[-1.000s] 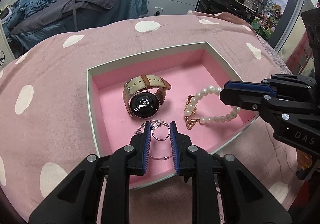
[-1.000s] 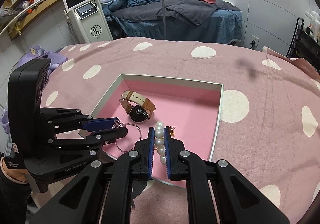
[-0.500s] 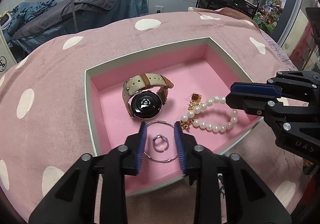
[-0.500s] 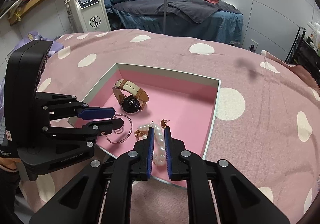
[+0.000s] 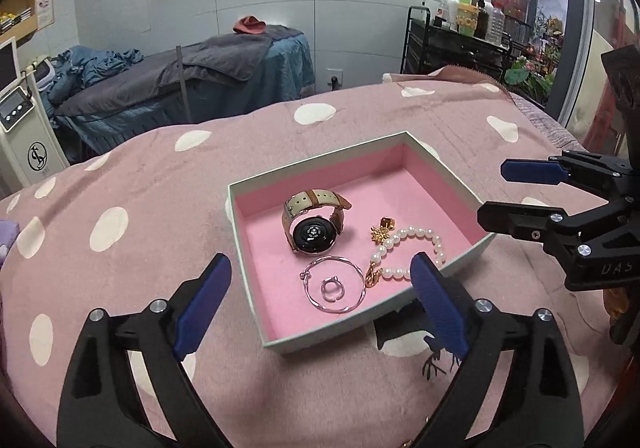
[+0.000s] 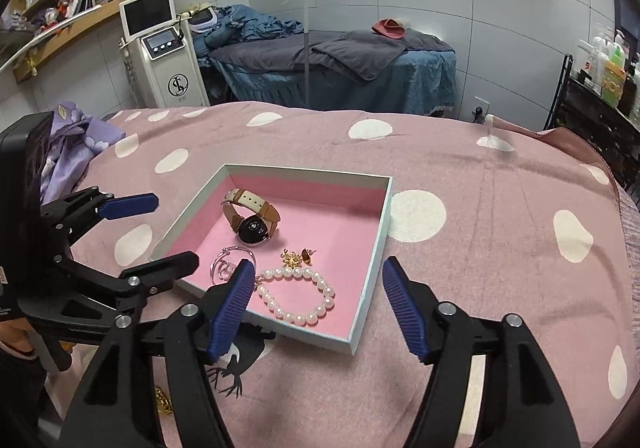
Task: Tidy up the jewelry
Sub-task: 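Move both tools toward the gold charm cluster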
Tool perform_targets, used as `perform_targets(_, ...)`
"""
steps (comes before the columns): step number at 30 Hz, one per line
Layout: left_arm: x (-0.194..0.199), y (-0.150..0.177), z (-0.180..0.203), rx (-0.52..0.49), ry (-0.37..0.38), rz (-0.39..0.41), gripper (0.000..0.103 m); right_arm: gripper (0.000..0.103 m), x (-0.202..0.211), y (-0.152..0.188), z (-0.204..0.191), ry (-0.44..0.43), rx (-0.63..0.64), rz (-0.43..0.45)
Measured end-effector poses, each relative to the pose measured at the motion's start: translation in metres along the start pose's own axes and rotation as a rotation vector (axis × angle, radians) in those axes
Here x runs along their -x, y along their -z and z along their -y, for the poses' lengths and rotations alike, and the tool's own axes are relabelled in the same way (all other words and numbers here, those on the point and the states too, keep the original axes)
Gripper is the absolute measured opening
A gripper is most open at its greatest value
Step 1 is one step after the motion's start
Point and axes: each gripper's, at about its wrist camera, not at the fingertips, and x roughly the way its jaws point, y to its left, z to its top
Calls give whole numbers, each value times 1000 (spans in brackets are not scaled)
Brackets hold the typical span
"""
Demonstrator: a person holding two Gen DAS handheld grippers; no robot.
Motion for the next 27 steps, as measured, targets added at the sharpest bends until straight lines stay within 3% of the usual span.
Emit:
perform_targets(6, 34, 42, 8, -4, 0, 34, 91, 70, 14, 30, -19, -3, 48, -8)
perform_targets(19, 69, 112, 25, -1, 23, 15, 91, 70, 21, 85, -52, -20, 124, -64)
perform_targets(27, 63, 135, 47, -14, 81, -43, 59, 69, 29, 103, -60, -33, 127, -70)
